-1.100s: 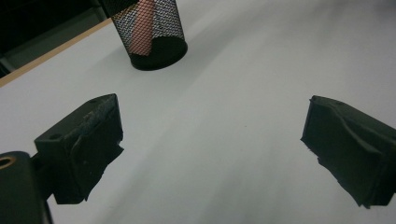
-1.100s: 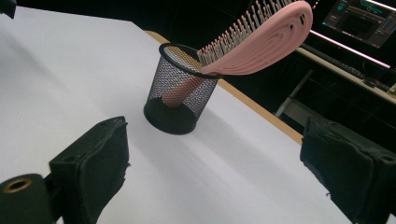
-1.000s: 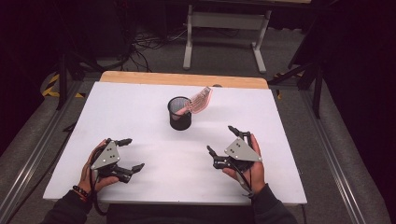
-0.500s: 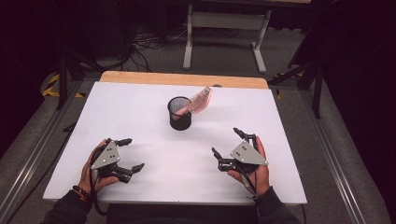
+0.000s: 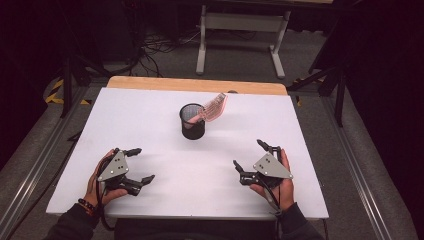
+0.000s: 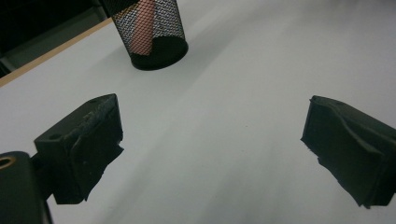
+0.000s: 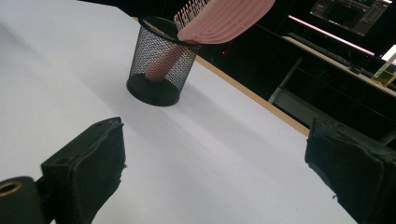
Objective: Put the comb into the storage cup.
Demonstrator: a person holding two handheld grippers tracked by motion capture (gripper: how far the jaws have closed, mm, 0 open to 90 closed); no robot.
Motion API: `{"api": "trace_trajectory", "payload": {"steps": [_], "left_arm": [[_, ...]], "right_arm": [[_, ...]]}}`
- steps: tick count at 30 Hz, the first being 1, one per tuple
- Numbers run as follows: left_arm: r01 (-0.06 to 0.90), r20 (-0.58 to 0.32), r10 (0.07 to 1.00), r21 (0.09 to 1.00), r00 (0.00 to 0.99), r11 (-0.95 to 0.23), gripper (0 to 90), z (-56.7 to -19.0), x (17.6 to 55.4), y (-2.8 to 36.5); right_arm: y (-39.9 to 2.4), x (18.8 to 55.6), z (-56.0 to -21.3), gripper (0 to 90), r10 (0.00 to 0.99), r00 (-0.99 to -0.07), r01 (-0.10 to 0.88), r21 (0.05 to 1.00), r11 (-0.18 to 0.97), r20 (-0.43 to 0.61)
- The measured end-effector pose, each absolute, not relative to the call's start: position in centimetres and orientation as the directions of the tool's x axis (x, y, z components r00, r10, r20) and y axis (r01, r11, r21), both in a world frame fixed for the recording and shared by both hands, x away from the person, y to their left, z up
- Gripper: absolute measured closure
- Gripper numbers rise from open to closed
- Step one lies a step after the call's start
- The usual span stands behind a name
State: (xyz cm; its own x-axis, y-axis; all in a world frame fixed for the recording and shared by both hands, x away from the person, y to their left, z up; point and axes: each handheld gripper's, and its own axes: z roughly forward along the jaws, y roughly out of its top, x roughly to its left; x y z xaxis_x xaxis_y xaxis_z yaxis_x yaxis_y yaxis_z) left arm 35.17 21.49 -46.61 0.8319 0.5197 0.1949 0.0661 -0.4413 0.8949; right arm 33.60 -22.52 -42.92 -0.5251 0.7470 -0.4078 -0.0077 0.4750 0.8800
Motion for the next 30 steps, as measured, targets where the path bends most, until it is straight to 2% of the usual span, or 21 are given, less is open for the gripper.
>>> {"api": "trace_trajectory", "payload": {"steps": [17,30], "left_arm": [[0.074,0.185,0.524,0.898,0.831,-0.434,5.2,-46.6,35.6,21.4],[0.066,0.190,0.537,0.905,0.822,-0.421,3.9,-46.3,35.7,21.4]], "right_arm": [[-24.9,33.4,-45.2,4.2,0.758,-0.547,0.025,0.899,0.438,-0.355],[-24.9,33.1,-46.0,4.4,0.750,-0.564,0.035,0.897,0.440,-0.346]]}}
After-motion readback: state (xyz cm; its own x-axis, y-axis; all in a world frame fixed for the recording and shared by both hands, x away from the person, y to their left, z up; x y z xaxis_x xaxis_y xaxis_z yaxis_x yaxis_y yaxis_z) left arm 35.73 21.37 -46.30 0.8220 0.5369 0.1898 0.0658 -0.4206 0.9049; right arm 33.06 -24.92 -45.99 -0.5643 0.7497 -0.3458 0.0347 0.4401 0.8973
